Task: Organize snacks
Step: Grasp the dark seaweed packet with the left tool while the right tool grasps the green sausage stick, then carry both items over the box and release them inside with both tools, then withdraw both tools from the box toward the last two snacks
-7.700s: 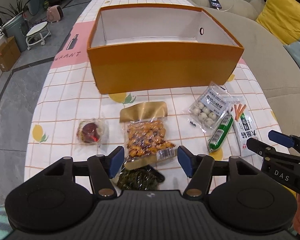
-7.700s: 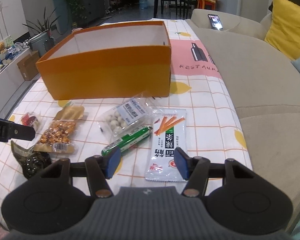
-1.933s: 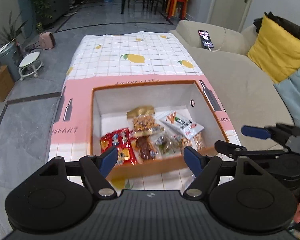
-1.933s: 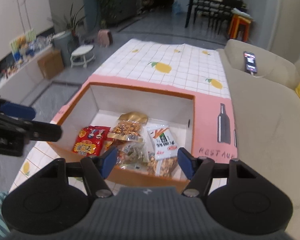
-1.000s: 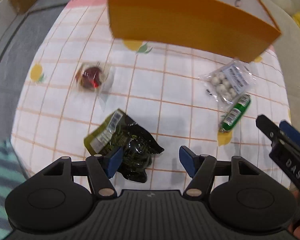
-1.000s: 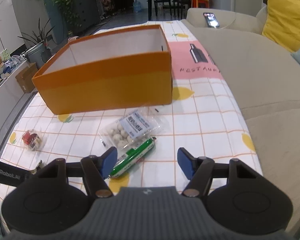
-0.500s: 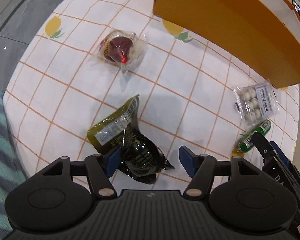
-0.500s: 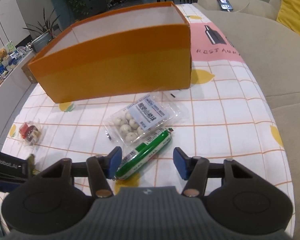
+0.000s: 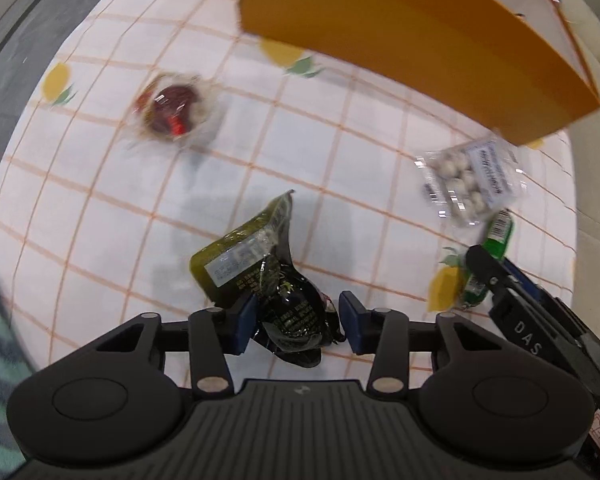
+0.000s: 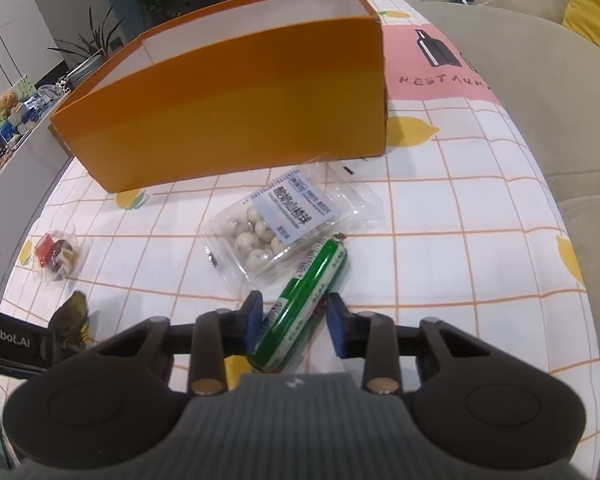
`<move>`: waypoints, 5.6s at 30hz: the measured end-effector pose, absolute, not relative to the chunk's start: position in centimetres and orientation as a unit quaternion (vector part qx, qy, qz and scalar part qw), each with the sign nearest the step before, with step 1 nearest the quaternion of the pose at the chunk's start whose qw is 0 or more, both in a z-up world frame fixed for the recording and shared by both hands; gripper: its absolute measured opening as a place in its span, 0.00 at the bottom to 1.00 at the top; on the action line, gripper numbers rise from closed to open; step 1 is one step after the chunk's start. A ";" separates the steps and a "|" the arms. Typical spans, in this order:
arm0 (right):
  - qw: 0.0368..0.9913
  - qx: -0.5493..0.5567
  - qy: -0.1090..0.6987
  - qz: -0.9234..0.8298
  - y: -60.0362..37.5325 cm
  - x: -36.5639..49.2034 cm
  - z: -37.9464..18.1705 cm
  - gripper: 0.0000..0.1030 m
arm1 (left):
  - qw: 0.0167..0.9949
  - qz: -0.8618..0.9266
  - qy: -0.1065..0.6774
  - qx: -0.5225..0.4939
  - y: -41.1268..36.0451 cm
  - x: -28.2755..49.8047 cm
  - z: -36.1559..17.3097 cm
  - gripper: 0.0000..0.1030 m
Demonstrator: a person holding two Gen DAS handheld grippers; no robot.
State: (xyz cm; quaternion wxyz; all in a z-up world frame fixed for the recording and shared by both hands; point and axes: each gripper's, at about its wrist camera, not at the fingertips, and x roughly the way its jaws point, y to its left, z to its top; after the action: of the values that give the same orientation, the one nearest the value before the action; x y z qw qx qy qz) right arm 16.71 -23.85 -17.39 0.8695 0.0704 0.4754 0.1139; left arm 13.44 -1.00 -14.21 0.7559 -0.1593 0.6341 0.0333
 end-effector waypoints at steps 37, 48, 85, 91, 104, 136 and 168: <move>0.906 0.027 0.403 0.124 -24.0 13.9 -7.1 0.22 | 0.847 -0.085 0.494 -0.177 0.3 15.1 -3.7 0.45; 0.923 0.004 0.352 0.156 -23.7 20.3 -1.2 0.22 | 0.879 -0.099 0.446 -0.137 0.8 21.3 1.9 0.45; 0.818 -0.097 0.527 0.208 -16.9 45.5 -12.3 0.22 | 0.802 -0.050 0.595 0.034 -0.7 42.1 -10.8 0.45; 0.807 -0.104 0.542 0.210 -16.2 46.0 -13.2 0.22 | 0.796 -0.045 0.603 0.035 -0.8 42.5 -11.6 0.47; 0.804 -0.095 0.550 0.205 -16.2 46.0 -12.5 0.39 | 0.800 -0.053 0.596 0.035 -0.7 41.7 -10.3 0.62; 0.908 0.020 0.376 0.182 -22.6 26.6 0.0 0.52 | 0.903 -0.067 0.423 0.021 0.1 20.7 3.0 0.68; 0.883 0.091 0.455 0.076 -23.1 16.9 -13.1 0.60 | 0.840 0.047 0.540 -0.034 6.6 16.1 -12.0 0.69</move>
State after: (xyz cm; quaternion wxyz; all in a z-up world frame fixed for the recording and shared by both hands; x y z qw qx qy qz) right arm 16.90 -23.13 -13.08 0.8827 0.0908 0.4548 0.0759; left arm 16.09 6.61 -11.99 0.8396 -0.0343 0.5401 0.0465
